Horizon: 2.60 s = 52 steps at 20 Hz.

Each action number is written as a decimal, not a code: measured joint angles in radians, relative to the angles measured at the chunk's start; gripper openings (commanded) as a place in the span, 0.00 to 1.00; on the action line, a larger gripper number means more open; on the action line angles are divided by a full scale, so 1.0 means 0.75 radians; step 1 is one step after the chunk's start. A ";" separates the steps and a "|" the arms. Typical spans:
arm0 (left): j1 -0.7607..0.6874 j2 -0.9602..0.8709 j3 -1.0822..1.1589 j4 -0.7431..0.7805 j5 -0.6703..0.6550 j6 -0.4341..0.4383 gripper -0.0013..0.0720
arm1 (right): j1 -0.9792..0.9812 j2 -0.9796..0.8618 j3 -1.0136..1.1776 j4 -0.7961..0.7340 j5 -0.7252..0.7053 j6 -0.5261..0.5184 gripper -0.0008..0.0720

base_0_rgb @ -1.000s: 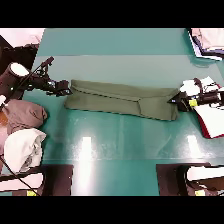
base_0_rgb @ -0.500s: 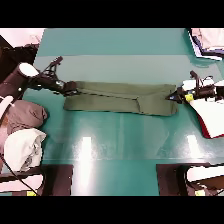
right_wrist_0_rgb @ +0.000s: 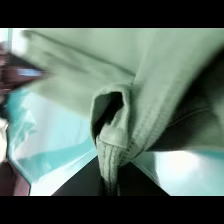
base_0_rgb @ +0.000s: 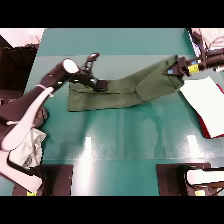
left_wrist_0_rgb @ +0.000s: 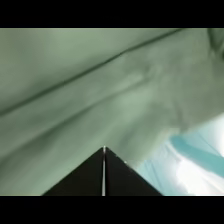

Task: Fold the shirts.

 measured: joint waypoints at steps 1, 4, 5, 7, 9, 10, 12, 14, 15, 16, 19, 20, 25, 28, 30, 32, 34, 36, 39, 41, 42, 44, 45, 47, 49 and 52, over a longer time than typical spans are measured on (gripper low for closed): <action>-0.026 -0.059 0.058 0.001 0.003 -0.013 0.05 | 0.045 0.003 0.055 -0.002 0.004 0.025 0.03; -0.084 -0.216 0.211 -0.001 0.007 -0.056 0.05 | 0.182 0.005 0.197 -0.008 0.005 0.086 0.03; -0.095 -0.248 0.242 -0.003 0.008 -0.067 0.05 | 0.223 -0.004 0.240 -0.009 0.004 0.099 0.03; -0.107 -0.290 0.283 -0.009 0.008 -0.083 0.05 | 0.309 -0.040 0.337 -0.051 0.011 0.137 0.03; -0.106 -0.310 0.306 -0.012 0.000 -0.092 0.05 | 0.386 -0.094 0.438 -0.115 0.030 0.171 0.03; -0.099 -0.315 0.316 -0.014 -0.018 -0.095 0.05 | 0.419 -0.122 0.481 -0.147 0.038 0.186 0.03; -0.066 -0.321 0.343 -0.004 -0.073 -0.098 0.05 | 0.478 -0.168 0.533 -0.190 0.042 0.209 0.03; -0.014 -0.325 0.389 0.002 -0.159 -0.100 0.05 | 0.527 -0.196 0.532 -0.216 0.018 0.222 0.03; 0.017 -0.325 0.420 0.005 -0.204 -0.100 0.05 | 0.550 -0.205 0.520 -0.223 0.001 0.224 0.03; 0.054 -0.325 0.461 0.012 -0.259 -0.100 0.05 | 0.570 -0.212 0.510 -0.231 -0.019 0.224 0.03; 0.163 -0.320 0.590 0.039 -0.430 -0.095 0.05 | 0.624 -0.250 0.527 -0.242 -0.055 0.217 0.03; 0.203 -0.304 0.617 0.052 -0.477 -0.090 0.05 | 0.641 -0.270 0.547 -0.242 -0.059 0.214 0.03; 0.386 -0.148 0.671 0.181 -0.584 -0.072 0.05 | 0.736 -0.368 0.575 -0.241 -0.119 0.195 0.04; 0.482 -0.047 0.679 0.240 -0.608 -0.070 0.05 | 0.799 -0.430 0.546 -0.188 -0.256 0.113 0.14; 0.524 0.007 0.677 0.257 -0.616 -0.069 0.05 | 0.852 -0.505 0.566 -0.098 -0.392 0.028 0.56; 0.546 0.042 0.672 0.266 -0.632 -0.068 0.05 | 0.913 -0.597 0.607 -0.009 -0.539 -0.048 0.79; 0.561 0.060 0.668 0.274 -0.650 -0.067 0.05 | 0.968 -0.670 0.627 0.092 -0.673 -0.127 0.81; 0.567 0.070 0.666 0.277 -0.674 -0.066 0.05 | 0.996 -0.686 0.596 0.161 -0.746 -0.183 0.79; 0.575 0.077 0.665 0.280 -0.709 -0.059 0.05 | 0.942 -0.616 0.461 0.178 -0.739 -0.197 0.79; 0.576 0.079 0.661 0.280 -0.719 -0.055 0.05 | 0.866 -0.547 0.346 0.149 -0.648 -0.186 0.76; 0.577 0.079 0.653 0.279 -0.723 -0.055 0.05 | 0.820 -0.509 0.284 0.129 -0.615 -0.175 0.76; 0.577 0.080 0.619 0.279 -0.727 -0.055 0.05 | 0.716 -0.421 0.143 0.104 -0.567 -0.150 0.76; 0.577 0.080 0.595 0.278 -0.727 -0.055 0.05 | 0.664 -0.379 0.068 0.092 -0.550 -0.134 0.77; 0.578 0.080 0.551 0.278 -0.720 -0.054 0.05 | 0.564 -0.311 -0.063 0.083 -0.545 -0.099 0.97; 0.577 0.080 0.524 0.273 -0.703 -0.054 0.05 | 0.492 -0.277 -0.168 0.076 -0.551 -0.078 0.97; 0.577 0.080 0.505 0.244 -0.674 -0.053 0.05 | 0.447 -0.281 -0.256 0.121 -0.548 -0.057 0.97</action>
